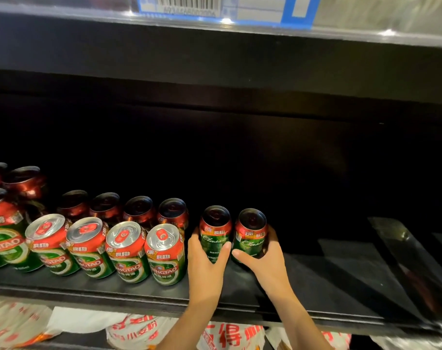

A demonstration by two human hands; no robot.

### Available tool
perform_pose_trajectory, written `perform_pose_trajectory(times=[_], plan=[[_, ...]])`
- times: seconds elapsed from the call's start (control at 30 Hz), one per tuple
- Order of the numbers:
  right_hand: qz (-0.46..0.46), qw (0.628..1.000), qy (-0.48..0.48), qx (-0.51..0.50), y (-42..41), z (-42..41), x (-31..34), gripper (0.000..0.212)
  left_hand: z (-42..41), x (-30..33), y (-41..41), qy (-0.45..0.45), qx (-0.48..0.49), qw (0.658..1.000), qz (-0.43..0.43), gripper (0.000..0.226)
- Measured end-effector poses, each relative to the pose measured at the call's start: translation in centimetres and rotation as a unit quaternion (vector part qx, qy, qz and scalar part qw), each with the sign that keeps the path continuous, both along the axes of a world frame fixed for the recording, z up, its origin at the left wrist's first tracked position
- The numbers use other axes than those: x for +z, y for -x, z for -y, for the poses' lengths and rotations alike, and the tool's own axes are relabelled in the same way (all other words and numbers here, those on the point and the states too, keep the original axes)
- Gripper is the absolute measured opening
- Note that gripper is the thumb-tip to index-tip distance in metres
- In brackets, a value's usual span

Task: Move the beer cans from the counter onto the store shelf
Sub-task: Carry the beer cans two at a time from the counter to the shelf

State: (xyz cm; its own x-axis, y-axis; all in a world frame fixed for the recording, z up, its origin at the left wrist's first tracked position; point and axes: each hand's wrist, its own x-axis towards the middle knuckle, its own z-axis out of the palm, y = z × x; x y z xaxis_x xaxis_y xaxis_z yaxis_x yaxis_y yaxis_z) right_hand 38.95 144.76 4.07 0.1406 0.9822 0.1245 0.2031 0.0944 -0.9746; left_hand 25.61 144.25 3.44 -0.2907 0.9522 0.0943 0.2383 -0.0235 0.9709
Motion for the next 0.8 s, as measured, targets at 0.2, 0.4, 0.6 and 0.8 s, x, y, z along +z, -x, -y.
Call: perform_pose_trajectory(times=[0.2,0.4,0.6,0.8], plan=[[0.023,0.999,-0.003,-0.029,0.3,0.0,-0.4,0.083,0.0,-0.1,0.0,-0.006,0.009,1.0,-0.019,0.053],[0.03,0.999,-0.001,-0.044,0.2,-0.2,-0.8,0.08,0.0,-0.2,0.1,0.002,0.009,1.0,-0.023,0.08],[0.014,0.999,0.006,-0.048,0.1,-0.4,-1.1,0.075,-0.2,-0.8,0.1,-0.016,0.004,1.0,0.001,0.083],[0.035,0.998,-0.001,-0.061,0.2,-0.4,-1.6,0.076,-0.7,-1.4,0.2,-0.04,0.016,0.999,-0.012,0.074]])
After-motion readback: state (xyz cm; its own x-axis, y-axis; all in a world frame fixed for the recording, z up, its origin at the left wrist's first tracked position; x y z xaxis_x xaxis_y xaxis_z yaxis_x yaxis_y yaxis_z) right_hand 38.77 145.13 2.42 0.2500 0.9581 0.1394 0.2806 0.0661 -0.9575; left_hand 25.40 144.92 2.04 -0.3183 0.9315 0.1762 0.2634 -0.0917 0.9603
